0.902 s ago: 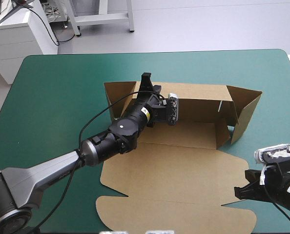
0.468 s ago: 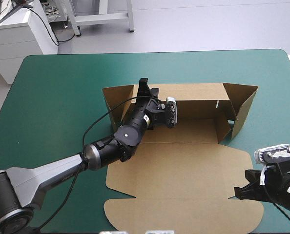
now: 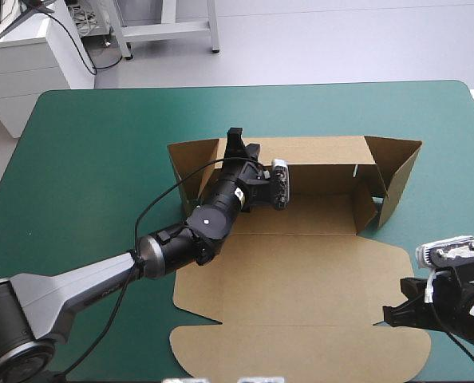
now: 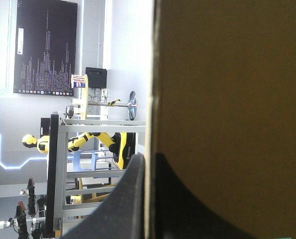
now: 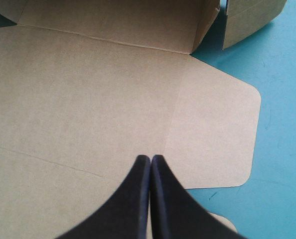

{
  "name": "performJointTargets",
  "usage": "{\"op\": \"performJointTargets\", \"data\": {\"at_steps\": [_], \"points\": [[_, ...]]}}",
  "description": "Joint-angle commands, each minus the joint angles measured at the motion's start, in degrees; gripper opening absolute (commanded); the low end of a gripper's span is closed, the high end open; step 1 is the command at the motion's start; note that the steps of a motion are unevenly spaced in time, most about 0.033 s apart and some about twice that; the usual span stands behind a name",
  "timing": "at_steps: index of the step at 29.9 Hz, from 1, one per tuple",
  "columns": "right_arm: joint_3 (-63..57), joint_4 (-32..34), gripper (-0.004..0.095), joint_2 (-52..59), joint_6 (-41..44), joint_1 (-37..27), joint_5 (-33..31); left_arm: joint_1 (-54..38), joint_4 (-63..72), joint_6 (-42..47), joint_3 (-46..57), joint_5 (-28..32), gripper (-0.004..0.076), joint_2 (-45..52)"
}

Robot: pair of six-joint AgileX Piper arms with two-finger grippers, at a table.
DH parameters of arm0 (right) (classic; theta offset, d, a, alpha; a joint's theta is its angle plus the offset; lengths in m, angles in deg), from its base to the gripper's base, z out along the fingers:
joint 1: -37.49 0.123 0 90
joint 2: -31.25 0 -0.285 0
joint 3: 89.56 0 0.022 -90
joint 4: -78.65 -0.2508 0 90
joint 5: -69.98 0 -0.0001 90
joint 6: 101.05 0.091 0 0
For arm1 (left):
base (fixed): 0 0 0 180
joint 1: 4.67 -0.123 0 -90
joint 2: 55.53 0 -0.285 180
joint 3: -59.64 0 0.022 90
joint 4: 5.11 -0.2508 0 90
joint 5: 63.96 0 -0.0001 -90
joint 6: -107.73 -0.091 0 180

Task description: Fold the box

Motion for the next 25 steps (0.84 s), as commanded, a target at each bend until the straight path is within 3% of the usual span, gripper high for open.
{"op": "performJointTargets", "data": {"at_steps": [1, 13, 16, 25], "points": [[1.28, -1.71, -0.0019, -0.32, -0.58, -0.36, 2.31, 0.29, -1.95, 1.16, -1.5, -1.8, -0.0008, 2.74], [1.28, -1.81, 0.0007, -0.32, -0.09, -0.36, 3.95, 0.29, -1.95, 0.74, -1.5, -1.8, -0.0008, 2.74], [1.28, -3.38, 0.0136, -0.32, 0.73, -0.36, 3.95, 0.29, -1.95, 0.74, -1.5, -1.8, -0.0008, 2.74], [1.28, -3.22, 0.0679, -0.32, 0.63, -0.36, 4.3, 0.29, -1.95, 0.74, -1.5, -1.8, -0.0008, 2.74]]}}
